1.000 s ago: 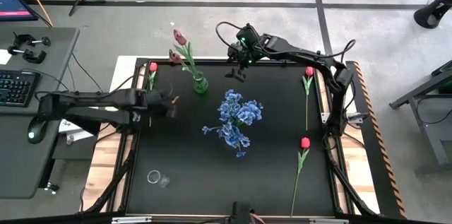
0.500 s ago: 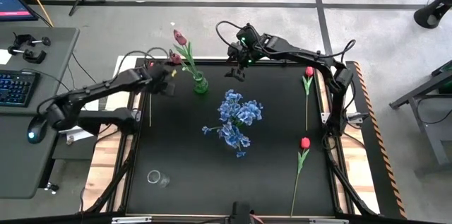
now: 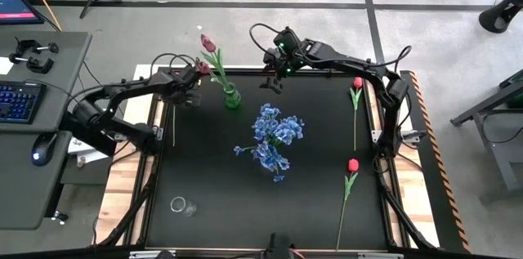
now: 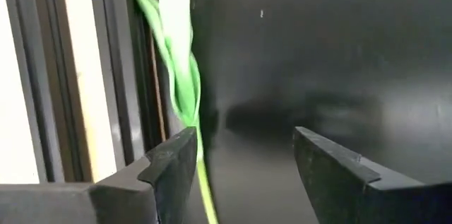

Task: Sort flowers into vase by color
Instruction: Put the top left red tulip into the left transparent vase

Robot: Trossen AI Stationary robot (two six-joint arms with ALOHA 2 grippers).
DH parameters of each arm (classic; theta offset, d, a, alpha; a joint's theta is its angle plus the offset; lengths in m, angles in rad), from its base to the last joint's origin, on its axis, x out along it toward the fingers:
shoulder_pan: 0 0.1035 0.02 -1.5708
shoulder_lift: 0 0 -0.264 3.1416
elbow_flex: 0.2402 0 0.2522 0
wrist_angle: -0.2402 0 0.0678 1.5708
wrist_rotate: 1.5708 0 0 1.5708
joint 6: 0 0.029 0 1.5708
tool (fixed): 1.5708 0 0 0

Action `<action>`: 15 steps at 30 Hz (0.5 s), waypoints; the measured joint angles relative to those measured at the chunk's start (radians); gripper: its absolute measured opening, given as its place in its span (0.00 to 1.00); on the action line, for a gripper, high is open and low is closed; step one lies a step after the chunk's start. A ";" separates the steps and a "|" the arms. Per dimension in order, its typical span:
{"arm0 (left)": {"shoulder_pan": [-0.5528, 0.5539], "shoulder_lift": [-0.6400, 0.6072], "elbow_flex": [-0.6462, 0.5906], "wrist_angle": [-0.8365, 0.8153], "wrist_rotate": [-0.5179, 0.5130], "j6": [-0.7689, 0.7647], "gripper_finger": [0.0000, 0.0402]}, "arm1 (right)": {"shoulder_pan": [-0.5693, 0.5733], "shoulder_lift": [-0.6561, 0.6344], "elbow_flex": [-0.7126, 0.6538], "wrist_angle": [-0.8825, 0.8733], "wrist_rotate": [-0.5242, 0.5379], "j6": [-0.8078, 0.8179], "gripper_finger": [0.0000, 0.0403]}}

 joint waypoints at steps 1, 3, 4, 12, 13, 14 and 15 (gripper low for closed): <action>0.003 0.011 0.000 0.017 -0.007 -0.002 0.54 | 0.000 0.000 0.000 0.000 0.000 0.003 0.91; 0.007 0.025 0.000 0.023 -0.024 -0.023 0.54 | 0.000 0.000 0.000 0.000 0.000 0.010 0.91; 0.006 0.027 0.000 0.022 -0.025 -0.029 0.53 | 0.000 0.000 0.000 0.000 0.000 0.016 0.91; 0.005 -0.022 -0.001 -0.079 -0.142 -0.117 0.51 | 0.000 0.001 0.000 0.000 0.000 0.012 0.91; 0.005 -0.026 -0.004 -0.079 -0.169 -0.131 0.50 | 0.000 0.001 0.000 0.000 0.000 0.009 0.91; 0.005 -0.027 -0.011 -0.072 -0.188 -0.138 0.50 | 0.000 0.001 0.000 0.000 0.000 0.006 0.91; 0.007 -0.027 -0.022 -0.054 -0.192 -0.143 0.50 | 0.000 0.001 0.000 0.000 0.000 0.003 0.91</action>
